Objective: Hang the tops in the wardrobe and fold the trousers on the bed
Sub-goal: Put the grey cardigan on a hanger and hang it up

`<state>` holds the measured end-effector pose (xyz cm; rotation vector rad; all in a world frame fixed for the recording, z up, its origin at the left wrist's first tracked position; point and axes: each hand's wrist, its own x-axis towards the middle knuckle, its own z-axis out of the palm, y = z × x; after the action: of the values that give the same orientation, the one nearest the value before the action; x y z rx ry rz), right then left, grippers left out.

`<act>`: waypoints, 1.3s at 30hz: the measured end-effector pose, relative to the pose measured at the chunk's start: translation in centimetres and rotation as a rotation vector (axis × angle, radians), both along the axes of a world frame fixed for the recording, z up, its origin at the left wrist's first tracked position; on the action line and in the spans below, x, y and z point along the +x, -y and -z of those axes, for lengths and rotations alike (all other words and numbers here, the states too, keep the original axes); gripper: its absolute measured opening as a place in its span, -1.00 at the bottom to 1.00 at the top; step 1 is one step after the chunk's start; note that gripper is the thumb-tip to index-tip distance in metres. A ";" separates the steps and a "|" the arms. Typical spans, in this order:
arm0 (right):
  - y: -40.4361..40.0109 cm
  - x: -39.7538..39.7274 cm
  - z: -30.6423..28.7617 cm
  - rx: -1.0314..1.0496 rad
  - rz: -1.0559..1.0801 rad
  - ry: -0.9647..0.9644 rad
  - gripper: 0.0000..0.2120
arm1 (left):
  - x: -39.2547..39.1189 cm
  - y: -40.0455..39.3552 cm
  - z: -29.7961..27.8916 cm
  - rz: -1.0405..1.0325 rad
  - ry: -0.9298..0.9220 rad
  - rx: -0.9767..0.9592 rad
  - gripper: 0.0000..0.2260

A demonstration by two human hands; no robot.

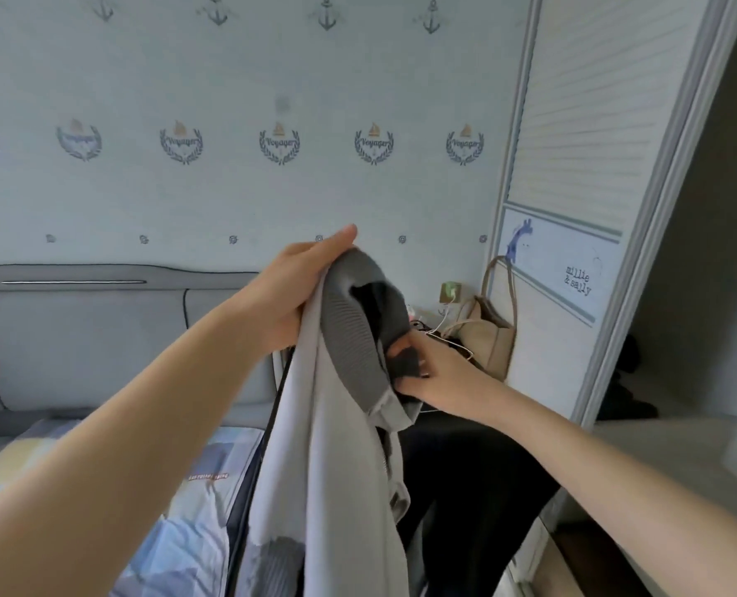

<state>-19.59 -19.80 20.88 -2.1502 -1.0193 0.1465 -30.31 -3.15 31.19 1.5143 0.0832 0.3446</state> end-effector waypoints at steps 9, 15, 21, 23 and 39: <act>6.8 0.5 -6.7 0.384 0.253 0.142 -0.85 | 1.4 -0.8 0.5 -0.109 -0.138 0.657 -0.42; 10.7 1.4 -11.4 0.573 0.350 0.133 -0.85 | 5.6 1.6 1.5 -0.297 -0.161 1.041 -0.82; 15.1 1.6 -9.0 0.257 0.436 0.327 -0.86 | 9.2 4.9 2.3 -0.213 -0.191 0.443 -0.93; 16.4 1.7 -7.5 -0.052 0.418 0.318 -0.92 | 10.2 6.8 2.7 -0.062 -0.280 0.111 -0.90; 21.9 8.8 -5.8 0.624 0.749 -0.221 -0.82 | 21.7 16.5 8.0 0.226 -0.109 1.478 -0.96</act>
<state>-10.79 -41.68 26.69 -1.7385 -0.0587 -0.2570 -8.61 -19.68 23.19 2.9671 -0.3353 0.0961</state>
